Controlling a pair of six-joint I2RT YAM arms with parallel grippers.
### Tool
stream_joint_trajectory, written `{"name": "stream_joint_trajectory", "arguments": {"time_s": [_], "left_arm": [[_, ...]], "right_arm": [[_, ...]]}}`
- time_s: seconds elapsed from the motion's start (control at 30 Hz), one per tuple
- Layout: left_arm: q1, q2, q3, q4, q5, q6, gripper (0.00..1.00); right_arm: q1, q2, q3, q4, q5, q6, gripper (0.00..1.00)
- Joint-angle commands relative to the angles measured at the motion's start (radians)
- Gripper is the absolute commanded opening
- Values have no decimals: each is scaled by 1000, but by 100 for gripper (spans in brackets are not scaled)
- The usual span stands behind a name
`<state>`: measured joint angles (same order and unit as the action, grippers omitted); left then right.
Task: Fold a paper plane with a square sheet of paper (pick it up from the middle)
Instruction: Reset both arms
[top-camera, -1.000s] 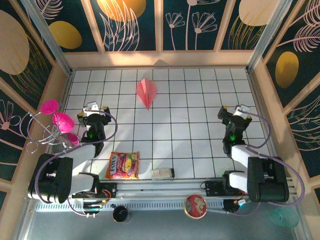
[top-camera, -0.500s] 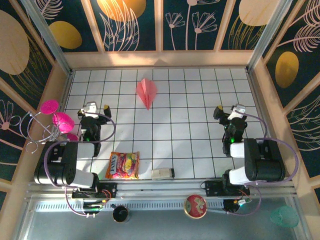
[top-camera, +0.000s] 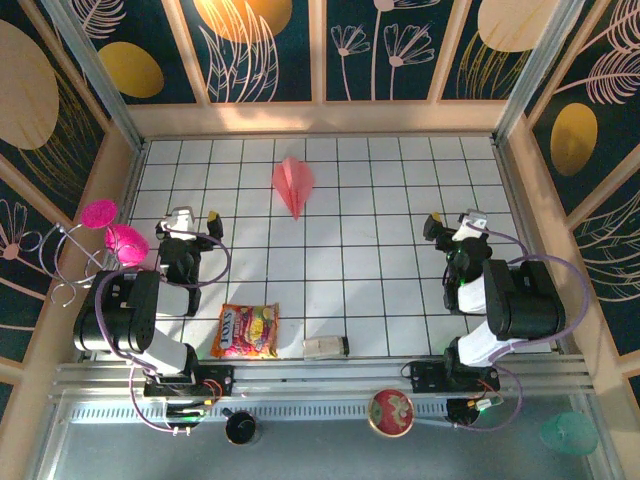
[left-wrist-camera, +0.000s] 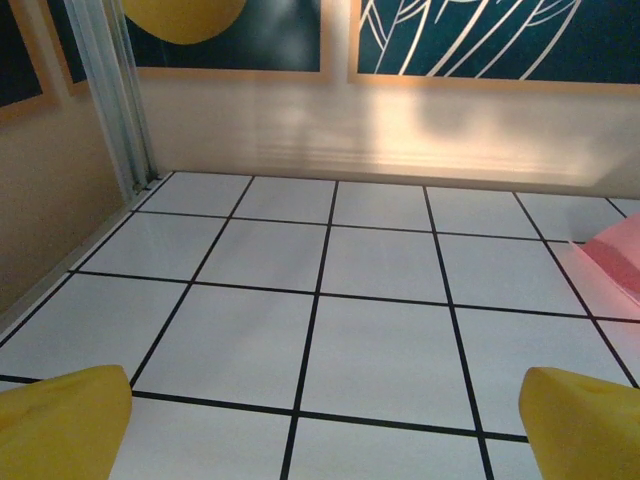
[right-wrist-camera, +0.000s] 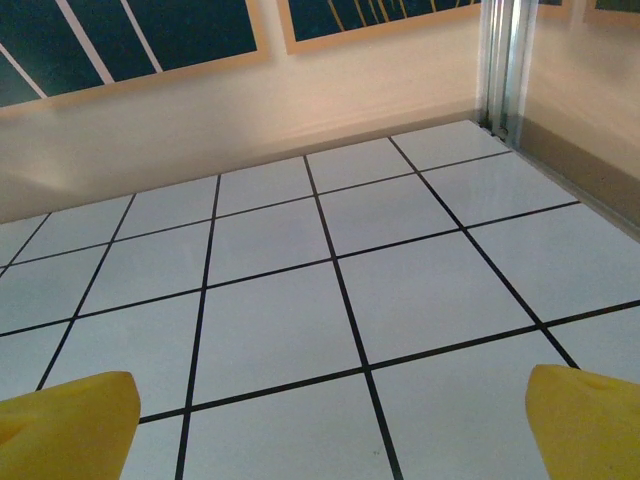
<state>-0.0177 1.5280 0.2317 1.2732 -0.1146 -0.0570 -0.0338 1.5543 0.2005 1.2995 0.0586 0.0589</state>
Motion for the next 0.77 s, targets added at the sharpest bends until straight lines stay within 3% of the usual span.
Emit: {"name": "stream_joint_trajectory", "arguments": {"time_s": [0.0,0.73], "left_arm": [[10,10,-1,47,-22,-23,99],[9,14,4,40,-13,-20,99]], "right_arm": [[6,7,5,49,11,-25,99],[8,6,2,56,3,-26,99]]}}
